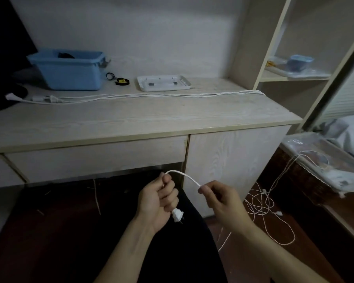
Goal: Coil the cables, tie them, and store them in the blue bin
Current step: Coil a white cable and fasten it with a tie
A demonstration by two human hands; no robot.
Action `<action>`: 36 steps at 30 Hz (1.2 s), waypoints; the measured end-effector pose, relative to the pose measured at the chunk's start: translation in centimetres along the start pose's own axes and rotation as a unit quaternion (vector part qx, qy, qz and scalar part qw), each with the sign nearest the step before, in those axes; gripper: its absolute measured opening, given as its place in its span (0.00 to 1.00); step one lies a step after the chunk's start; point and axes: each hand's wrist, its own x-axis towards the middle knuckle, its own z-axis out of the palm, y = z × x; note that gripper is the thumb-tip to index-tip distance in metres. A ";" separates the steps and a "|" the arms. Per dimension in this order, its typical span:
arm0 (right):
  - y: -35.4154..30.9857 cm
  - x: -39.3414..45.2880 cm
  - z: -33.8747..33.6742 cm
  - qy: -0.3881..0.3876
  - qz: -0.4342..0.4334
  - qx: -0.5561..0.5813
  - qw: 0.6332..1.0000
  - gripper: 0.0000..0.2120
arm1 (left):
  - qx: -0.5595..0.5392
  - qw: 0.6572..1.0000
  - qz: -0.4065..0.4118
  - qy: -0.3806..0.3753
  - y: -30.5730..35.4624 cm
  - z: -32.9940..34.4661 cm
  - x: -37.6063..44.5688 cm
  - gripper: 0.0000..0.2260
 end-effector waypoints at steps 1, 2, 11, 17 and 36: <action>0.4 -0.1 0.2 -0.012 0.013 0.004 1.000 0.06 | -0.031 0.999 0.006 0.002 0.0 -0.1 0.2 0.17; 0.7 0.0 0.4 -0.028 0.021 0.011 0.999 0.05 | -0.053 0.998 0.019 0.005 0.1 -0.2 0.3 0.17; 2.9 -0.3 2.8 -0.285 -0.012 -0.218 0.933 0.14 | -0.011 0.974 0.212 0.076 2.6 -2.3 1.3 0.11; 4.0 -1.1 4.8 -0.319 -0.112 -0.283 0.897 0.14 | 0.231 0.936 0.232 0.128 -0.2 -1.8 0.7 0.11; 3.1 -0.1 4.6 -0.284 -0.095 -0.198 0.933 0.17 | 0.458 0.868 0.160 0.109 -2.4 -3.1 0.4 0.13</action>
